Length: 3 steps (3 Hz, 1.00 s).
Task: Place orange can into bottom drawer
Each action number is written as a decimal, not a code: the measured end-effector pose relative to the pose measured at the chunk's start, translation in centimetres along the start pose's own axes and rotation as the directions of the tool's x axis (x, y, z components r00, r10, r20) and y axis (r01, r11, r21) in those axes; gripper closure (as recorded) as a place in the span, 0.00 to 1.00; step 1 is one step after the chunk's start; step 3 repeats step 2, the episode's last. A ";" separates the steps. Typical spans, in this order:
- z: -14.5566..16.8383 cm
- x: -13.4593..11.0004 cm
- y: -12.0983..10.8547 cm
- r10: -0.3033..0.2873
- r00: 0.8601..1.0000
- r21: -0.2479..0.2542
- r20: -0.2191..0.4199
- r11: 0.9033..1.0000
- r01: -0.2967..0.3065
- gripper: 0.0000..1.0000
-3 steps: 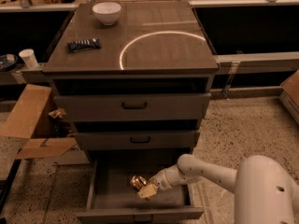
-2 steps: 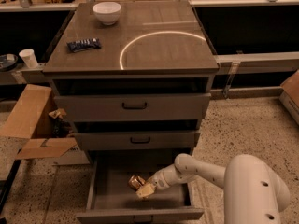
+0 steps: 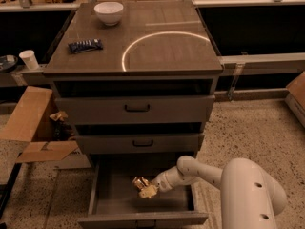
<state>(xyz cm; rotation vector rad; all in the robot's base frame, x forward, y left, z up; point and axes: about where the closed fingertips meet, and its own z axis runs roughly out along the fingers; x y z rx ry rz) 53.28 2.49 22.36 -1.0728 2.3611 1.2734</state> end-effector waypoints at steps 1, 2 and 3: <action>0.0 0.0 0.0 0.000 1.000 0.000 0.000 1.000 0.000 0.00; -1.0 0.3 -0.1 0.001 1.000 0.009 0.022 1.000 -0.001 0.00; -1.0 0.3 -0.1 0.001 1.000 0.009 0.022 1.000 -0.001 0.00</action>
Offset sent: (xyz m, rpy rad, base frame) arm 0.0042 -0.0272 0.0107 0.0164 -0.0322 -0.0508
